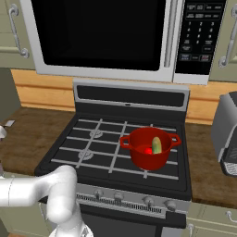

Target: Put the cucumber and tomato in the pot. Retrieve the spatula and lightly stir the vegetables in the pot.

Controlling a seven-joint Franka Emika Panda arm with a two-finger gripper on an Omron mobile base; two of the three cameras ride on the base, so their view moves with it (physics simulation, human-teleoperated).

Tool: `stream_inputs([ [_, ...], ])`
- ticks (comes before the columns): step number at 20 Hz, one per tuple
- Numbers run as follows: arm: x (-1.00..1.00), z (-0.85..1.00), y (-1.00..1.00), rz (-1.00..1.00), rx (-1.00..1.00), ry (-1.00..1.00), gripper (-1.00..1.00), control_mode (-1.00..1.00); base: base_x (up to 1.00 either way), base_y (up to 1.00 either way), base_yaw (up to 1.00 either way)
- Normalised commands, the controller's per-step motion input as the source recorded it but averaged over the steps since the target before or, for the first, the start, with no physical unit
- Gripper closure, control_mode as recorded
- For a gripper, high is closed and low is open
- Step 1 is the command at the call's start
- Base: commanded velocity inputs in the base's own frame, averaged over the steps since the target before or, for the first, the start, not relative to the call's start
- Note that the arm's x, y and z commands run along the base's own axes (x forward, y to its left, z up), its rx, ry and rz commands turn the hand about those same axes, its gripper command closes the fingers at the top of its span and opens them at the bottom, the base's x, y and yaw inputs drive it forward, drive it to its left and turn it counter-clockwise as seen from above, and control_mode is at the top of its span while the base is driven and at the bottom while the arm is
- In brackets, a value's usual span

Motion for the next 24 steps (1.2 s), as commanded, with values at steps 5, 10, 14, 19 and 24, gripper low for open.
stream_inputs([
  [5, 0.11, -0.32, 0.06, 0.01, 0.0, 0.04, 1.0, -1.0, 0.0, 0.0, 0.0],
  [10, 0.0, -0.46, 0.0, 0.0, 0.0, -0.08, 1.0, -1.0, 0.0, 0.0, 0.0],
  [14, 0.0, -0.43, 0.0, 0.0, 0.0, -0.05, 1.0, -1.0, 0.0, 0.0, 0.0],
  [19, -0.36, -0.13, -0.32, -0.02, 0.06, 0.01, 1.0, -1.0, 0.0, 0.0, 0.0],
  [24, -0.69, 0.0, -0.72, -0.18, 0.05, -0.02, 1.0, -1.0, 0.0, 0.0, 0.0],
])
